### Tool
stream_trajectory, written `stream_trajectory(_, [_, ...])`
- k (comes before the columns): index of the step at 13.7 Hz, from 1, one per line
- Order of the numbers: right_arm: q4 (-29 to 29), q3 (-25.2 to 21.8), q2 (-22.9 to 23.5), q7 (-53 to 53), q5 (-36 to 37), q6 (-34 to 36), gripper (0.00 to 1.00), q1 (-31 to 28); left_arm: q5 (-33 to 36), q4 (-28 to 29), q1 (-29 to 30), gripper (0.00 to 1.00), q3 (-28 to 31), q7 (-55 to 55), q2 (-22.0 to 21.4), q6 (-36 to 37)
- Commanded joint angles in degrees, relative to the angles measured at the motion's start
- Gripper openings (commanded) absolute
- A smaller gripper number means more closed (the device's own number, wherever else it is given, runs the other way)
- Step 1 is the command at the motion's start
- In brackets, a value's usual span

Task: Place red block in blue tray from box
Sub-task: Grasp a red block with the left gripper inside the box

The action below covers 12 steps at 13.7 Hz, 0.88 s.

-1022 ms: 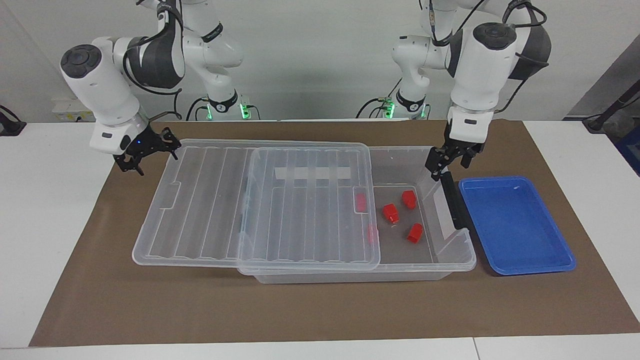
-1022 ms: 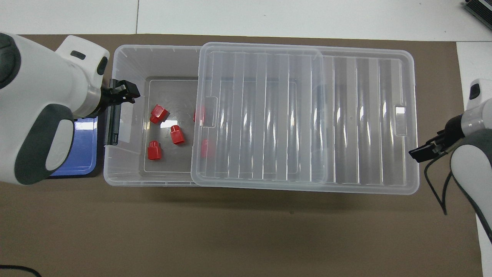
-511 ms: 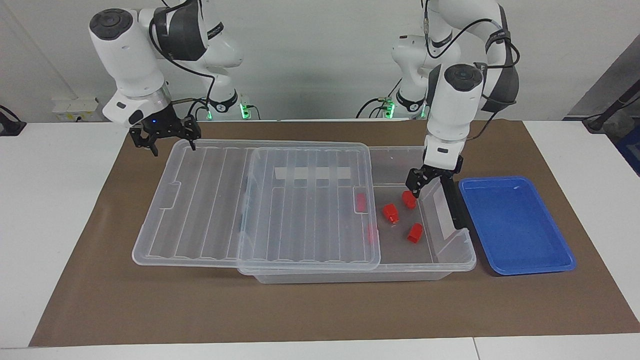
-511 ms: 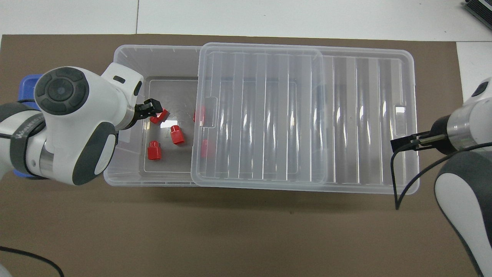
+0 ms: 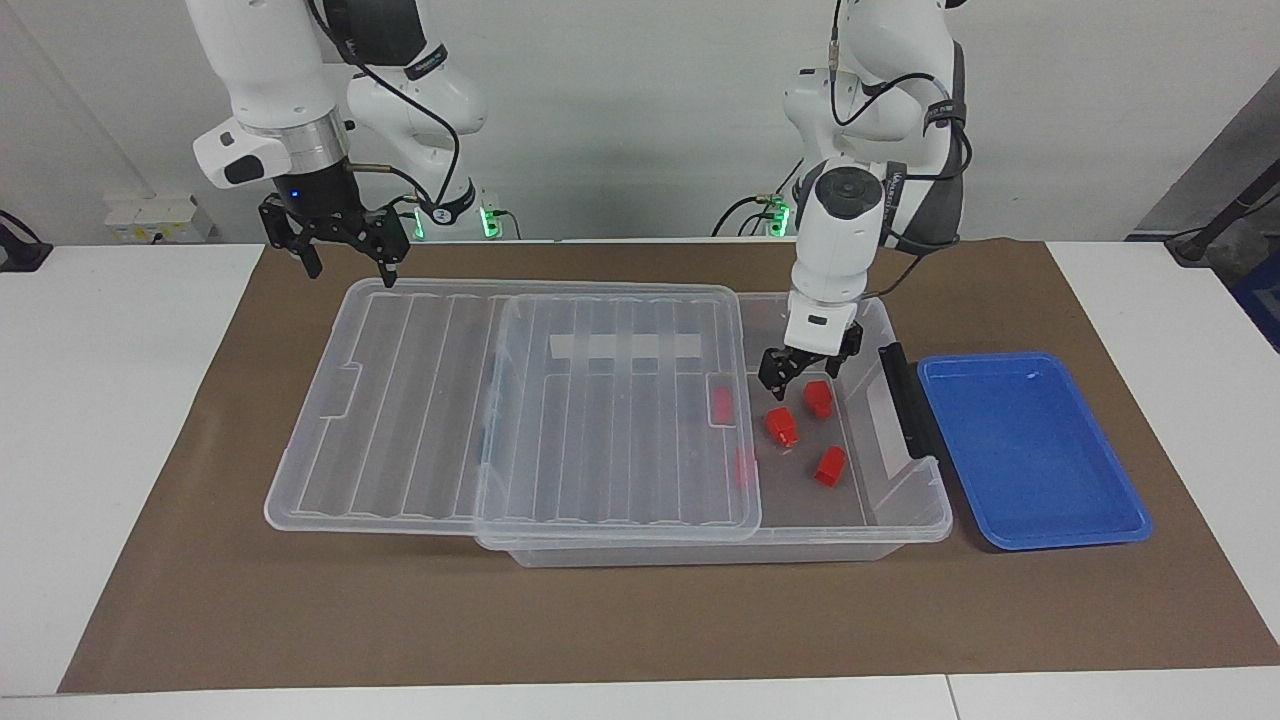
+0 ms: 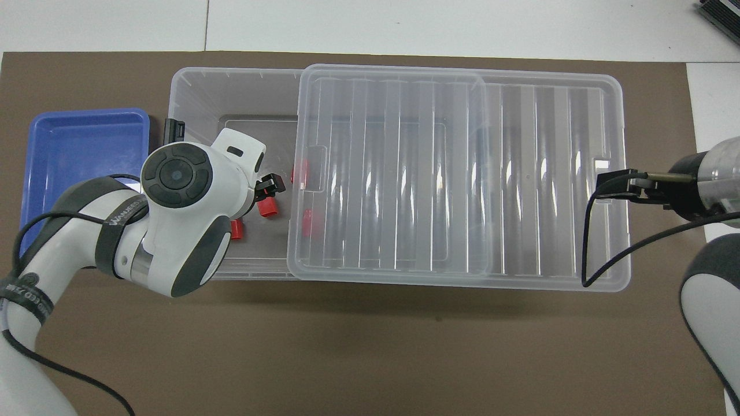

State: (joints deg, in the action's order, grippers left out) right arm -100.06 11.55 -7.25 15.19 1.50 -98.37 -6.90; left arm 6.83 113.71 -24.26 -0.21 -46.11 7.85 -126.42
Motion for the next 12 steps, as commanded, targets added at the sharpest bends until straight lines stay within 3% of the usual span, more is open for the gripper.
stream_trajectory(1, [7.5,0.1,3.8,1.2,-0.7,4.9,1.00,-0.5,0.4,0.9,-0.6,1.00,0.8,-0.9,3.6,-5.8])
stream_trajectory(4, [10.0,0.1,4.7,1.2,-0.7,6.1,1.00,-0.6,0.4,0.6,-0.7,1.00,0.8,-1.0,5.7,-7.7])
stream_trajectory(12, [9.9,0.3,5.1,1.1,-0.4,7.2,1.00,-0.1,0.5,1.3,-0.2,1.00,0.9,-0.4,7.5,-9.8])
